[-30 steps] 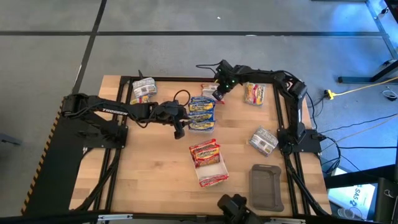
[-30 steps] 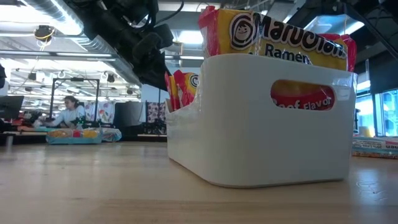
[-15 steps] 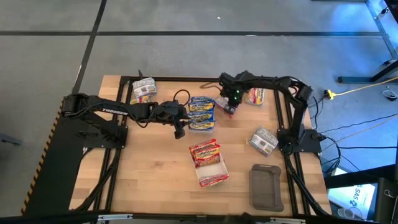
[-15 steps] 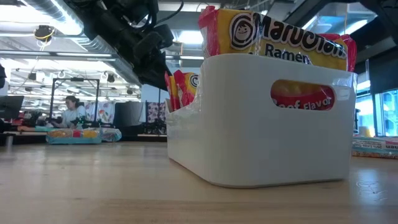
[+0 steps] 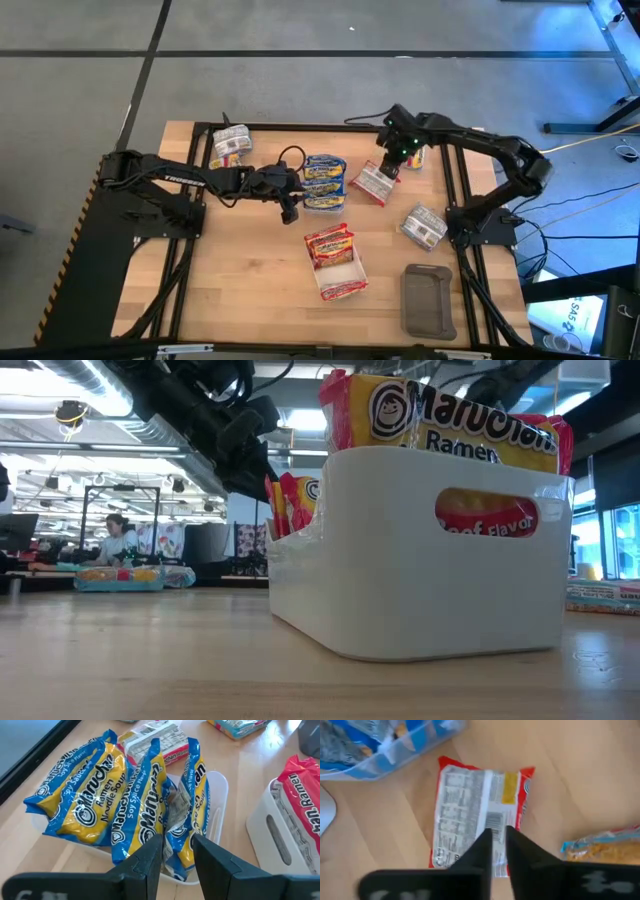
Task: Sort Maruchan noodles
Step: Put the red noodle pack into the white bin
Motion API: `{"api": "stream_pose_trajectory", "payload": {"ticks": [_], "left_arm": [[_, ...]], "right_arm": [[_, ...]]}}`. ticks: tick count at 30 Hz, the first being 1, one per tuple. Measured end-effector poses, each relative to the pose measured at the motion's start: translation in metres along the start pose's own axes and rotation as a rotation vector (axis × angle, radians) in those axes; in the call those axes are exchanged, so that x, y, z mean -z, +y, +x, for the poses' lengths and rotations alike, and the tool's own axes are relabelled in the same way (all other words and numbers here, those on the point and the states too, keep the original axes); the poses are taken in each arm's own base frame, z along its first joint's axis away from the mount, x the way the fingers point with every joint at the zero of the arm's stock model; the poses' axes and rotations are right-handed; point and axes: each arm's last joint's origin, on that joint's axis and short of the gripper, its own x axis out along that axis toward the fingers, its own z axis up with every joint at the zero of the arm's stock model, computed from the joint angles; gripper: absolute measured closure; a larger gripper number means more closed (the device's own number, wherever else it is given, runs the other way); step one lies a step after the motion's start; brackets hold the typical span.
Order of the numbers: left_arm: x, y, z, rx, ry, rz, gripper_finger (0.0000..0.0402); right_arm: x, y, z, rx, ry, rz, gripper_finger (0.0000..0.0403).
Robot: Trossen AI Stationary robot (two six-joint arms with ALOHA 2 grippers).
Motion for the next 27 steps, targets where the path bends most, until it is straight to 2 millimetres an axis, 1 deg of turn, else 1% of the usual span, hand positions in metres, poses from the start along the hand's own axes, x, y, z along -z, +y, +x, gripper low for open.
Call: {"api": "stream_pose_trajectory", "payload": {"ticks": [3,5,7,11,14,16,19,23,27], "left_arm": [[0.0,0.0,0.0,0.0,-0.004,-0.001,0.0295],[0.0,0.0,0.0,0.001,-0.004,0.0,0.0295],[0.0,0.0,0.0,0.001,-0.004,0.0,0.0295],[-0.001,-0.001,0.0,0.018,-0.008,-0.002,0.0295],[-0.001,-0.001,0.0,0.031,-0.006,-0.002,0.0295],[-0.001,-0.001,0.0,0.036,-0.006,-0.003,0.0295],[-0.001,-0.003,0.0,0.048,-0.005,0.0,0.0295],[0.0,-0.005,0.0,0.057,-0.005,0.005,0.0295],[-0.001,-0.005,0.0,0.055,-0.005,0.005,0.0295]], "right_arm": [[0.0,-0.018,0.005,-0.018,-0.008,0.056,0.0307],[0.0,-0.029,0.013,-0.024,0.005,0.092,0.0251],[0.002,-0.035,0.023,-0.038,0.042,0.117,0.0191],[0.001,-0.038,0.042,-0.082,0.075,0.148,0.009],[-0.002,-0.035,0.051,-0.019,0.094,0.121,0.0042],[-0.005,-0.035,0.054,-0.034,0.089,0.116,0.0027],[-0.002,-0.031,0.062,-0.075,0.131,0.131,0.0023],[-0.002,-0.026,0.072,-0.074,0.165,0.116,0.004],[-0.002,-0.015,0.081,-0.128,0.187,0.075,0.0071]]}}
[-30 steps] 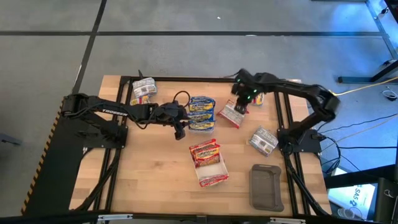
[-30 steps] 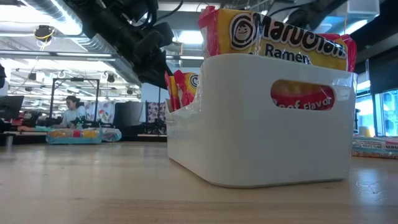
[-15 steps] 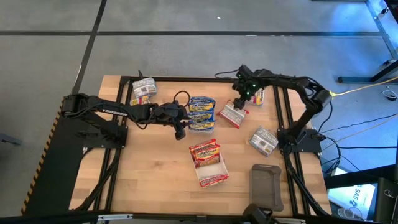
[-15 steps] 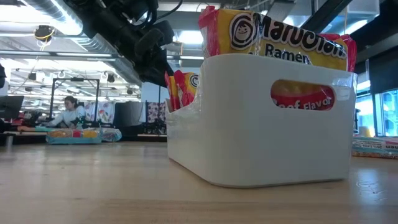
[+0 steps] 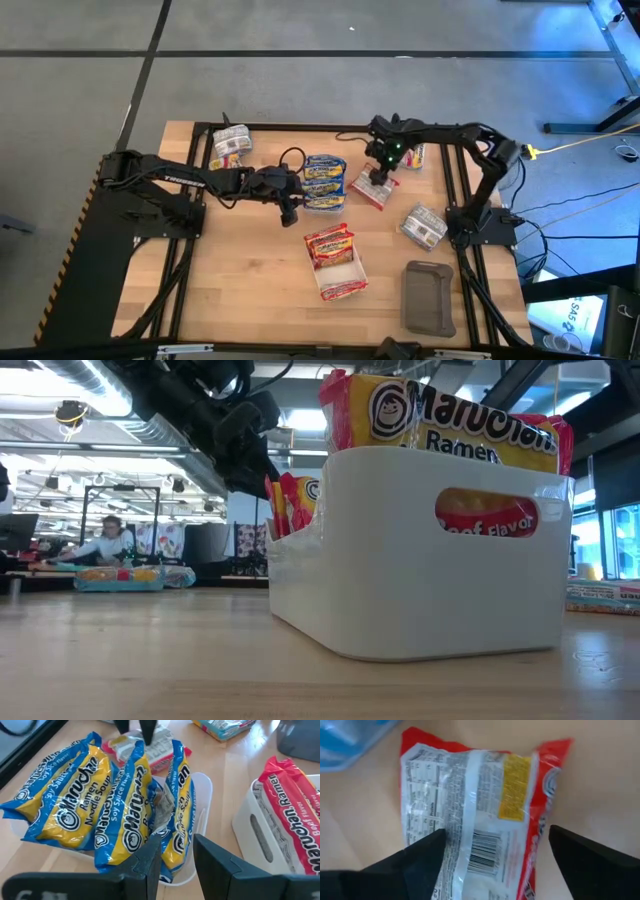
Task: Sort Maruchan noodles
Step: Put the red noodle pack into the white bin
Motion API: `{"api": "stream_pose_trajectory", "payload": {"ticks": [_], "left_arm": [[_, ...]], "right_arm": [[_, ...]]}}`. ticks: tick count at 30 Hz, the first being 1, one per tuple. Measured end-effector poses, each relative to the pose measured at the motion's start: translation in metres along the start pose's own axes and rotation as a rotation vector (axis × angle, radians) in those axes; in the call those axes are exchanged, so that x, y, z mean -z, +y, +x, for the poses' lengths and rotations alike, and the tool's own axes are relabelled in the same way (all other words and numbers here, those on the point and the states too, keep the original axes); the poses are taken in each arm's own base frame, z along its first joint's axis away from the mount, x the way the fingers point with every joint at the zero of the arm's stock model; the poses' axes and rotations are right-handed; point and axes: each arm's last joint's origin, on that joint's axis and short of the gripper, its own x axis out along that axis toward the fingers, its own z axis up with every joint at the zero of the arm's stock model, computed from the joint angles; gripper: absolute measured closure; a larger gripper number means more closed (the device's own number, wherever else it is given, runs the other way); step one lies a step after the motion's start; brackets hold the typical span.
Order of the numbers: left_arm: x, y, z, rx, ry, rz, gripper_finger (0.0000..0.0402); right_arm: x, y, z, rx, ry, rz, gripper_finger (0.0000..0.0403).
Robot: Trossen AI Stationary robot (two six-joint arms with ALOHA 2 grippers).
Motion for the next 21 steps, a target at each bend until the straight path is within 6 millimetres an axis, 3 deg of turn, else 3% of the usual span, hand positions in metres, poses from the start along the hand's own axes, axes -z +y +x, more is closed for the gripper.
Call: {"api": "stream_pose_trajectory", "payload": {"ticks": [13,21], "left_arm": [[0.0,0.0,0.0,-0.018,-0.006,0.001,0.0295],[0.0,0.001,0.0,-0.022,-0.007,0.001,0.0295]], "right_arm": [[-0.003,0.006,0.009,-0.048,0.009,-0.098,0.0238],[-0.001,0.01,-0.002,-0.025,0.041,-0.109,0.0259]]}}
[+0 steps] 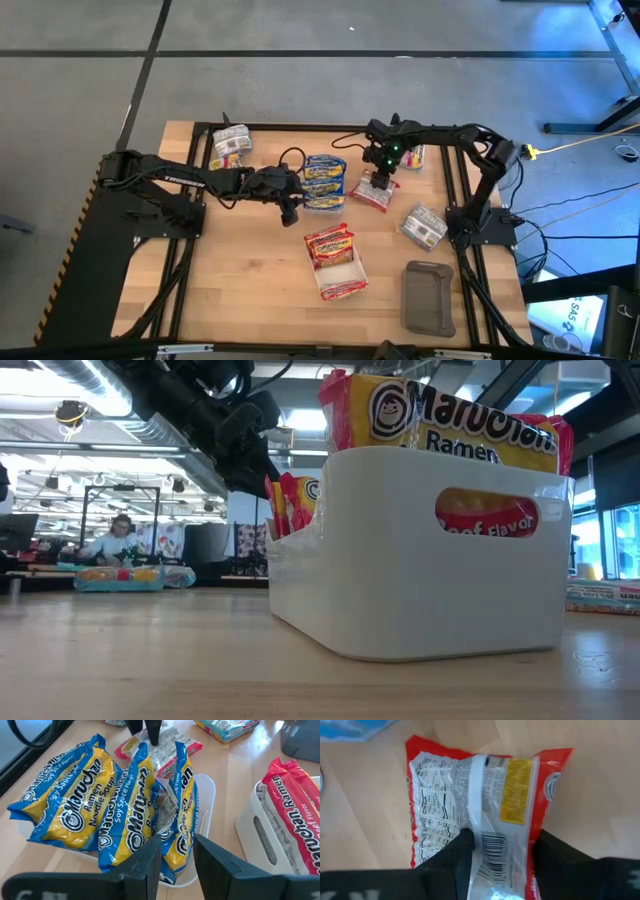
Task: Sort Maruchan noodles
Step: Put the red noodle pack into the white bin
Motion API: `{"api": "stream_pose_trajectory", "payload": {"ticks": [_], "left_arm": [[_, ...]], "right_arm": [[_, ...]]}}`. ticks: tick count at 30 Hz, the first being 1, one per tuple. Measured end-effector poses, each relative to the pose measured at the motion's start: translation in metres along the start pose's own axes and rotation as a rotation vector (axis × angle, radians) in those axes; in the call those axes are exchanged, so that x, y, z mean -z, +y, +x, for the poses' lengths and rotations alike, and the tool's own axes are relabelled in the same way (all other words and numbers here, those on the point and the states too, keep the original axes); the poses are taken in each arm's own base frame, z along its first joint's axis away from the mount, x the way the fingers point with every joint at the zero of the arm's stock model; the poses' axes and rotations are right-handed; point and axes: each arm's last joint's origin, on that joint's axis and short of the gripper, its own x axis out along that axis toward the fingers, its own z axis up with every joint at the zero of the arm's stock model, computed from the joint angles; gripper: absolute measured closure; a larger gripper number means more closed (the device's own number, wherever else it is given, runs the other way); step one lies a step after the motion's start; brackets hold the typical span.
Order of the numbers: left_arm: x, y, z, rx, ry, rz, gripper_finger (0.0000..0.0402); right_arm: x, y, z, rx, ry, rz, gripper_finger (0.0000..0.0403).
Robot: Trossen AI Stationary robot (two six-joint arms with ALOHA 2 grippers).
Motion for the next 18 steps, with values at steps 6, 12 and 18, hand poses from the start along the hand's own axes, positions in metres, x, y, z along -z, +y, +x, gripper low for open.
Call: {"api": "stream_pose_trajectory", "payload": {"ticks": [6,12,18], "left_arm": [[0.0,0.0,0.0,0.0,0.0,0.0,0.0295],[-0.001,0.0,0.0,0.002,-0.01,-0.001,0.0295],[-0.003,-0.001,0.0,0.005,-0.031,-0.003,0.0295]], "right_arm": [[0.006,0.013,-0.026,0.007,-0.021,-0.014,0.0269],[0.01,0.022,-0.044,-0.004,-0.075,-0.036,0.0301],[0.019,0.018,-0.029,-0.003,-0.084,-0.013,0.0313]]}}
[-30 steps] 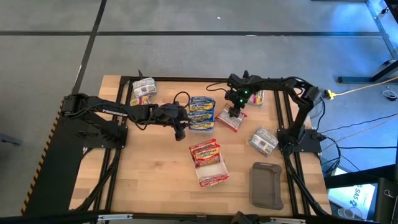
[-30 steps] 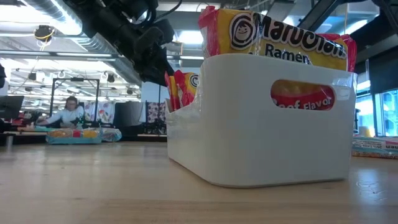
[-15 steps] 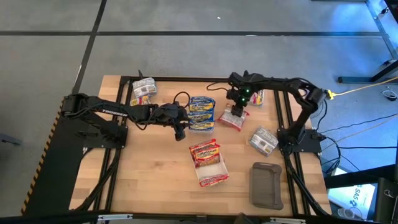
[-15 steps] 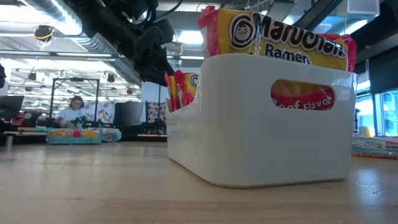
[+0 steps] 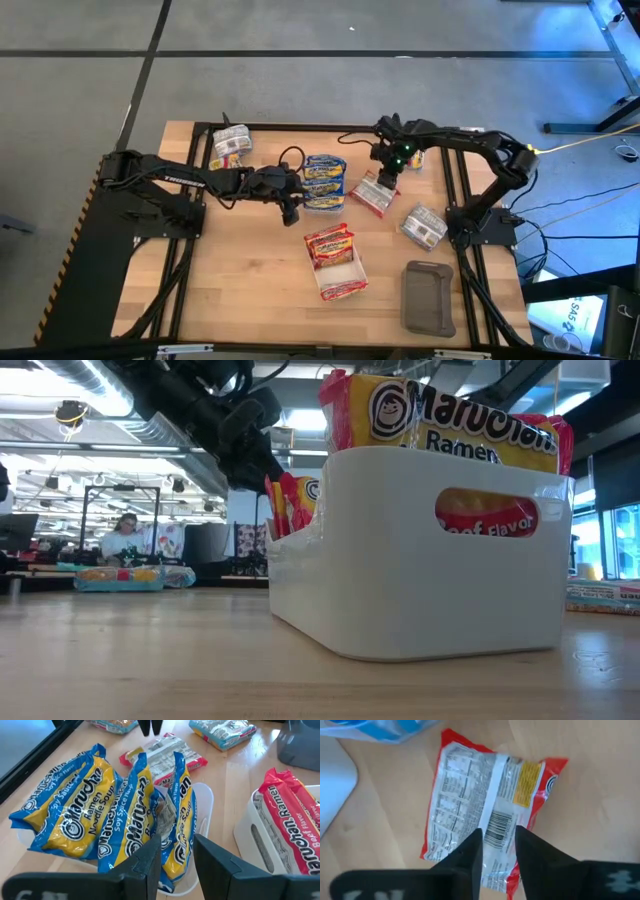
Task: Sort Maruchan noodles
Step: Put the red noodle pack into the white bin
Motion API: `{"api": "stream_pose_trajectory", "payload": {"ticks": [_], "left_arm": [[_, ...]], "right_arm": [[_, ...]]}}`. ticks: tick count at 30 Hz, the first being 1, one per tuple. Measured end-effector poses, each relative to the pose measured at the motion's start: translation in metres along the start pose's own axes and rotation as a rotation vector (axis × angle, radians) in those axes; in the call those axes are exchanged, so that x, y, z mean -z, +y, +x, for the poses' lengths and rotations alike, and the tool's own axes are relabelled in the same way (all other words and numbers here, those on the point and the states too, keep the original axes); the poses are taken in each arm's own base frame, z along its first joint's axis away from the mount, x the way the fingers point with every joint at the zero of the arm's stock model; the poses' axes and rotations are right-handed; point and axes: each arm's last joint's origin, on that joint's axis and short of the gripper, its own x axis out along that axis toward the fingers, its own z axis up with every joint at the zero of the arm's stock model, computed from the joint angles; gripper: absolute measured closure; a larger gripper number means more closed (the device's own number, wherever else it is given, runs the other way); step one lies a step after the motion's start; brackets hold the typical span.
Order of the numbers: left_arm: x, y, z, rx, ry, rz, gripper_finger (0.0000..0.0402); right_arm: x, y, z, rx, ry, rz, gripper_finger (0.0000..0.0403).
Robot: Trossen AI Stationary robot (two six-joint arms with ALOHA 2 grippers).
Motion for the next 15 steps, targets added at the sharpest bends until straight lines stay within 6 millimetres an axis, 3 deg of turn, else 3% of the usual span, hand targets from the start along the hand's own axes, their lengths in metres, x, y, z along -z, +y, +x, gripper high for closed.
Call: {"api": "stream_pose_trajectory", "payload": {"ticks": [4,9,15], "left_arm": [[-0.001,0.0,0.0,0.001,-0.006,-0.001,0.0295],[-0.001,0.0,0.0,0.001,-0.007,-0.001,0.0295],[-0.001,0.0,0.0,0.001,-0.007,-0.001,0.0295]], "right_arm": [[0.008,-0.003,0.01,0.025,0.008,0.058,0.0258],[0.01,-0.004,0.017,0.029,-0.017,0.112,0.0148],[0.01,0.0,0.04,0.053,-0.029,0.12,0.0038]]}}
